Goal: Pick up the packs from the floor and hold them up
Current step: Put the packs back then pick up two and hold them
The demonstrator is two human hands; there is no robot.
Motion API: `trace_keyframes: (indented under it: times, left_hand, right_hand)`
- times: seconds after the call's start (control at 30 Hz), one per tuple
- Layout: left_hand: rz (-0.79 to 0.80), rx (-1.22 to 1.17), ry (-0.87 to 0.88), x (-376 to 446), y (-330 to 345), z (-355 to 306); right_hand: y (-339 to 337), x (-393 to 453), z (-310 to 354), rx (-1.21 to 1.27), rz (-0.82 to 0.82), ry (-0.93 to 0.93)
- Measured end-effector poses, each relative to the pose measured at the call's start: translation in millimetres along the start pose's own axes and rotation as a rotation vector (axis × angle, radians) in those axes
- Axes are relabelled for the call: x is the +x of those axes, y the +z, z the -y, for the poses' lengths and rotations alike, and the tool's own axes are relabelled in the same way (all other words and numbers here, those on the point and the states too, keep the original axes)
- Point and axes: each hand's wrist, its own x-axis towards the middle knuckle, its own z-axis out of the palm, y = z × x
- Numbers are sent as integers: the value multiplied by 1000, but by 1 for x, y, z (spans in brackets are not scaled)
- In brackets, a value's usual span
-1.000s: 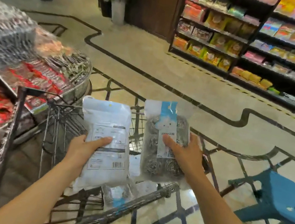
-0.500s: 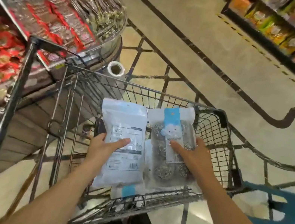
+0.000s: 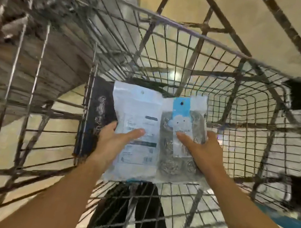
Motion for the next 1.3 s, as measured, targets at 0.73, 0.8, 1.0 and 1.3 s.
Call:
trace_keyframes:
  times: [0.73,0.8,1.0,1.3]
  left_hand:
    - [-24,54,-109,75,23,96]
    - [-17,59,-96,77,24,97]
    - [-102,239,-9,75,32,101]
    - [-224,1114,182,31,39,65]
  right_hand:
    - [61,48,-69,-35,3,13]
    - [61,50,-72,-27,16,20]
    - [66,52,-75,-233,58,-11]
    - [43,40,-46,-729,56,-50]
